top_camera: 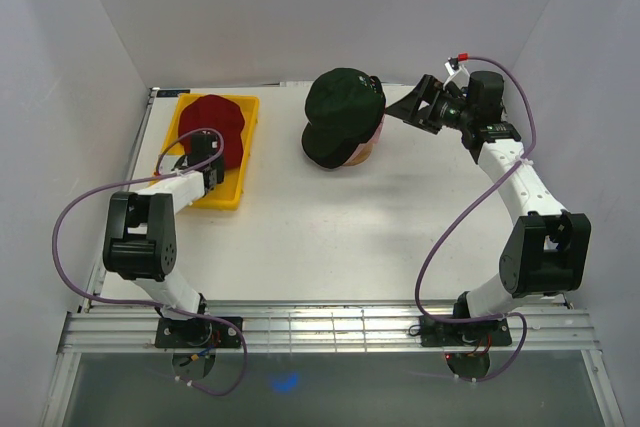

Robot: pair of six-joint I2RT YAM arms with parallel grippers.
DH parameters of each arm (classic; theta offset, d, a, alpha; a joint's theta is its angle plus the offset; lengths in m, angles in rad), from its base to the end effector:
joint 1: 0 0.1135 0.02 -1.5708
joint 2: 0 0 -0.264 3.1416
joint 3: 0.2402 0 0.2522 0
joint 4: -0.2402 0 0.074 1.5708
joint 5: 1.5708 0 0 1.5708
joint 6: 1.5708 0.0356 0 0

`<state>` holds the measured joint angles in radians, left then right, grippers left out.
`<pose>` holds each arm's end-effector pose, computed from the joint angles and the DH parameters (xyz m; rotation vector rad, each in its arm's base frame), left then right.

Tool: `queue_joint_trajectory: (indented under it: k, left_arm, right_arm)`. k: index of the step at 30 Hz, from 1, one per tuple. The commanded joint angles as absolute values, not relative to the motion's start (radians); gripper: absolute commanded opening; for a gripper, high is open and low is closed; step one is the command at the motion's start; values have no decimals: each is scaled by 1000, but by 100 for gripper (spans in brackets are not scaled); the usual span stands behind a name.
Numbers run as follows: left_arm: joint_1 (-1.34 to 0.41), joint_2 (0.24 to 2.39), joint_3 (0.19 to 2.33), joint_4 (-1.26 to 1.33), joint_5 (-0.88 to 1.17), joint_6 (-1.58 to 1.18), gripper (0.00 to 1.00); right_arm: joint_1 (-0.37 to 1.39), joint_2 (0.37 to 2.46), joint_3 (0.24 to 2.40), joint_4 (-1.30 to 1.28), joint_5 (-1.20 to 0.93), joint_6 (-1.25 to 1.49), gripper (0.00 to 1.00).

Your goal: Stack the hats

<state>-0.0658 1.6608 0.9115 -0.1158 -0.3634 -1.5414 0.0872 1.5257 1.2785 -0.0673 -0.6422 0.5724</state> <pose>0.3336 -0.0093 0.1719 -1.7212 1.6539 -0.3276 0.3546 0.0524 0.3438 0.0109 1.9574 1.0463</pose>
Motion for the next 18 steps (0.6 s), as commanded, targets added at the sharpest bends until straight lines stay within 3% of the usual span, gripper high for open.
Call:
queue_joint_trajectory:
  k: [1, 4, 5, 18]
  left_arm:
    - [-55, 1615, 960, -89, -374, -1517, 29]
    - [-54, 1605, 979, -90, -356, -1482, 5]
    - [-54, 1600, 991, -97, -348, -1471, 1]
    - [-54, 1470, 1265, -250, -270, -1181, 0]
  right_arm:
    - [86, 1517, 1273, -12, -664, 574, 90]
    - [87, 1514, 1267, -12, -663, 575, 90]
    - [86, 1514, 1266, -12, -663, 575, 89]
    - [86, 1523, 1287, 28, -673, 595, 89]
